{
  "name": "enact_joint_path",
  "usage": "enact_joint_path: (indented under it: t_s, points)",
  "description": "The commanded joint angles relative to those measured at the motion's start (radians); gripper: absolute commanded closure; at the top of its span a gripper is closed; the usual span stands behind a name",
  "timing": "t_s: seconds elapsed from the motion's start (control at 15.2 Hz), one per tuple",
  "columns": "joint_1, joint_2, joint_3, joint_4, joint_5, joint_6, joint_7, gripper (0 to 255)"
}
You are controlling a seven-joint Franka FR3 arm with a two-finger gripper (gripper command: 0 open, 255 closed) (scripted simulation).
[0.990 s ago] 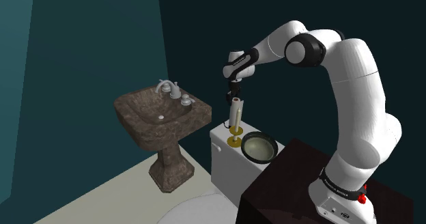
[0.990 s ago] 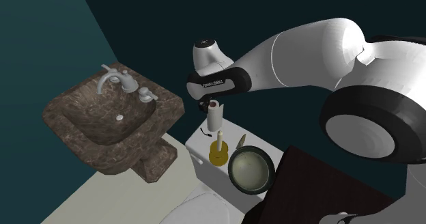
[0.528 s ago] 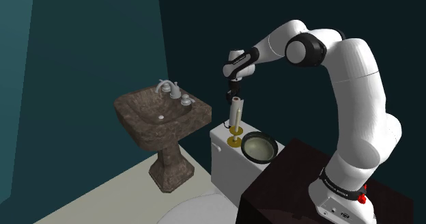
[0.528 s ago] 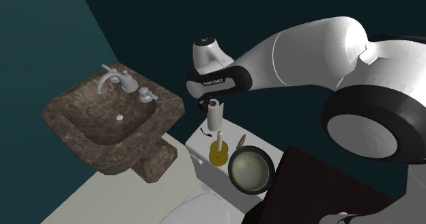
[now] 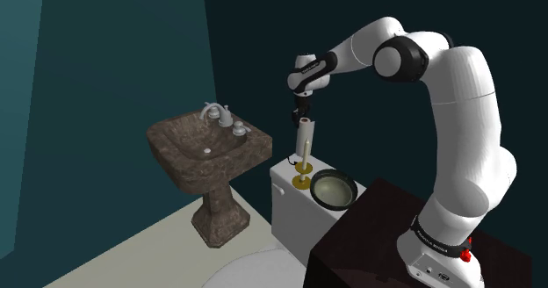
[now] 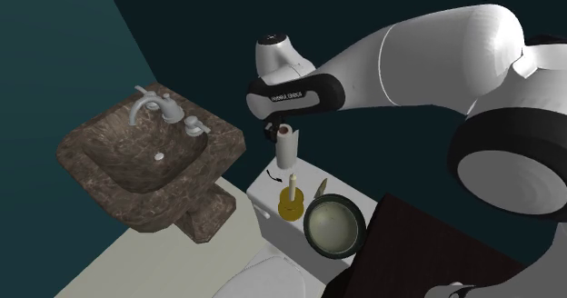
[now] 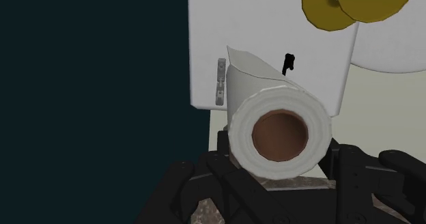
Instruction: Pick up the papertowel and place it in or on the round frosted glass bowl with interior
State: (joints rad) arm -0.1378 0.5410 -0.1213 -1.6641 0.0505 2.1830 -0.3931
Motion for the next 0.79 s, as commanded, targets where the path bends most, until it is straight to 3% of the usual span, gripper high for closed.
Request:
enact_joint_path:
  t_s: [0.0, 0.73]
  points:
    - [0.002, -0.015, -0.001, 0.007, -0.002, -0.023, 0.002, 255]
    - [0.004, -0.080, -0.006, 0.061, -0.011, -0.141, 0.006, 255]
